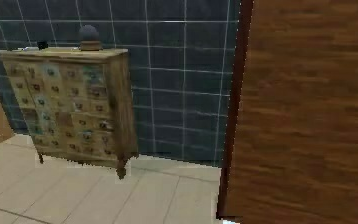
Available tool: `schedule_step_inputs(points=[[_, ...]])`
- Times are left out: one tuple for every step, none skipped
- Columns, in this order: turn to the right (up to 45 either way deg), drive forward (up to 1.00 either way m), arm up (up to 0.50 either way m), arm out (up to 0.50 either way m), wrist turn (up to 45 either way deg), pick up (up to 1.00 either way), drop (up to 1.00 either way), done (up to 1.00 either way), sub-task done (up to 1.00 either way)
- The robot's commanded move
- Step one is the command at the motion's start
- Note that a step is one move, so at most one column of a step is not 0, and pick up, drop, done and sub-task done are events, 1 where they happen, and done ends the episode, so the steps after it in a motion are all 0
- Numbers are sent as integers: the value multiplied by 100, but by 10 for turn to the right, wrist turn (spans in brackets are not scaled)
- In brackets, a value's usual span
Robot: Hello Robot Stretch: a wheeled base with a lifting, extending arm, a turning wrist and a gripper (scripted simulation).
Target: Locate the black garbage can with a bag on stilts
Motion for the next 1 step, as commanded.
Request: schedule_step_inputs(points=[[450,0,0,0,0,0,0,0,0]])
